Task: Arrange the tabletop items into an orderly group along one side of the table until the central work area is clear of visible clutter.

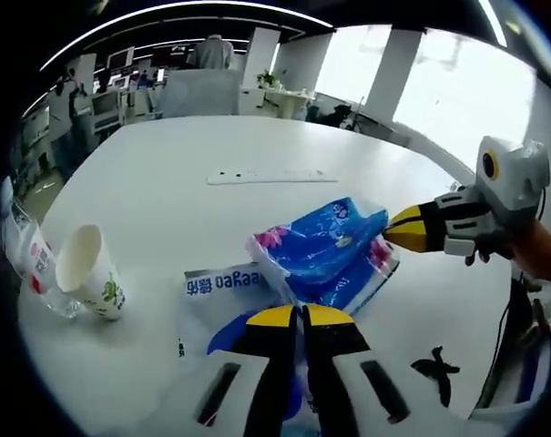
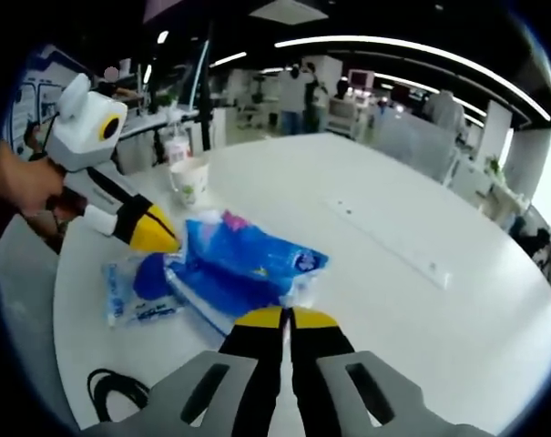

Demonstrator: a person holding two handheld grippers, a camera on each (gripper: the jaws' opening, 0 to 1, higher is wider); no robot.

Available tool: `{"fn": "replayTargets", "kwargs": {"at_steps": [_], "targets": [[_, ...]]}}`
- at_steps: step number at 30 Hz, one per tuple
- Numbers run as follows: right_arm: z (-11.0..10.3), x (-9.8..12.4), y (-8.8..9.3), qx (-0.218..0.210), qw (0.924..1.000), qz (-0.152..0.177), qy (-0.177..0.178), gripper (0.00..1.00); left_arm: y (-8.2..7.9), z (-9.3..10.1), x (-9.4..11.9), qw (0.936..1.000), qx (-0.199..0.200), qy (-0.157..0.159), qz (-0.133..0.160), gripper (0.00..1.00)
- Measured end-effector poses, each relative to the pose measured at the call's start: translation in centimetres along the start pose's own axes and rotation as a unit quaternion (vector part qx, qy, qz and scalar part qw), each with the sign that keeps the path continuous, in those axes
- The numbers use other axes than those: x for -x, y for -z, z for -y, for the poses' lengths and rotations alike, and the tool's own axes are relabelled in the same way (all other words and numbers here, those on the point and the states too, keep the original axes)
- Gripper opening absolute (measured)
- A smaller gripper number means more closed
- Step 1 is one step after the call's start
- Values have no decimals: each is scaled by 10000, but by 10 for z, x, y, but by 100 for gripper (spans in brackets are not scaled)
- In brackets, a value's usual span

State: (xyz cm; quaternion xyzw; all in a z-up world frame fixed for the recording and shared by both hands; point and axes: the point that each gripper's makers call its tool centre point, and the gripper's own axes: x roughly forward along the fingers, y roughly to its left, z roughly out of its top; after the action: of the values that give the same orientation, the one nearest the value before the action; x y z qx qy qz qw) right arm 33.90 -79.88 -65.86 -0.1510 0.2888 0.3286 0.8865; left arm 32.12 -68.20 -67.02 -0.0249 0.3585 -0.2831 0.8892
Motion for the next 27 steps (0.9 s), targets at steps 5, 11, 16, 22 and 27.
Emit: {"fn": "replayTargets", "kwargs": {"at_steps": [5, 11, 16, 22, 27], "targets": [[7, 9, 2, -39, 10000, 4, 88, 0, -4, 9, -3, 10000, -46, 58, 11, 2], [16, 22, 6, -113, 9998, 2, 162, 0, -9, 23, -6, 9998, -122, 157, 18, 2], [22, 32, 11, -173, 9995, 5, 258, 0, -12, 34, -10, 9995, -193, 232, 11, 2], [30, 44, 19, -302, 9989, 4, 372, 0, -14, 51, -15, 9989, -340, 335, -2, 2], [32, 50, 23, -373, 9984, 23, 418, 0, -12, 59, -17, 9984, -415, 392, -56, 2]]}}
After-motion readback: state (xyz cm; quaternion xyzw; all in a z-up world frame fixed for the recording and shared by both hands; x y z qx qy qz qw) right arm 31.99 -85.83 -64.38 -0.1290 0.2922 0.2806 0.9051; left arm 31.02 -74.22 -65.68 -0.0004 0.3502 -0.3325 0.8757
